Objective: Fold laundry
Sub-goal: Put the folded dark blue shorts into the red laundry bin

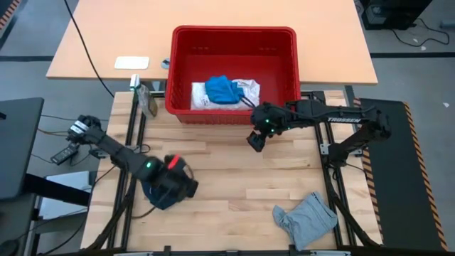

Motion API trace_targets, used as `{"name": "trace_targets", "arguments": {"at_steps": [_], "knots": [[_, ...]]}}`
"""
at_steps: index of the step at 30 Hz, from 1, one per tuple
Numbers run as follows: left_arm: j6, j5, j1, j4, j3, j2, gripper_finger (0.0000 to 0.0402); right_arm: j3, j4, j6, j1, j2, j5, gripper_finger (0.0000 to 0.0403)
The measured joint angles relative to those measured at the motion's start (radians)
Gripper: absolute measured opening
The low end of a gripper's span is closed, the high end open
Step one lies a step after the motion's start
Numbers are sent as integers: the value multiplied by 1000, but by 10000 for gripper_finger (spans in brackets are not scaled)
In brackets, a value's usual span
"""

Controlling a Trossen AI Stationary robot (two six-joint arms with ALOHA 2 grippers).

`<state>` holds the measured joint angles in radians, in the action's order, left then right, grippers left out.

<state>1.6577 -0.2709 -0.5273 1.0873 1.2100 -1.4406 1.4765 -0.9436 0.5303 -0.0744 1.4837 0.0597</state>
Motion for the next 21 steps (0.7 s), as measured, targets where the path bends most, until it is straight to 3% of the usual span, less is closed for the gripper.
{"name": "trace_targets", "arguments": {"at_steps": [4,10,15,21], "knots": [[79,27,-89,-11,-83,0,155,0,0,37,27,0,2,278],[122,247,-181,-224,-281,0,155,0,20,159,49,0,3,278],[218,257,-256,-480,-418,0,155,0,77,218,64,1,2,278],[260,256,-280,-518,-488,0,155,0,93,302,101,1,22,278]]}}
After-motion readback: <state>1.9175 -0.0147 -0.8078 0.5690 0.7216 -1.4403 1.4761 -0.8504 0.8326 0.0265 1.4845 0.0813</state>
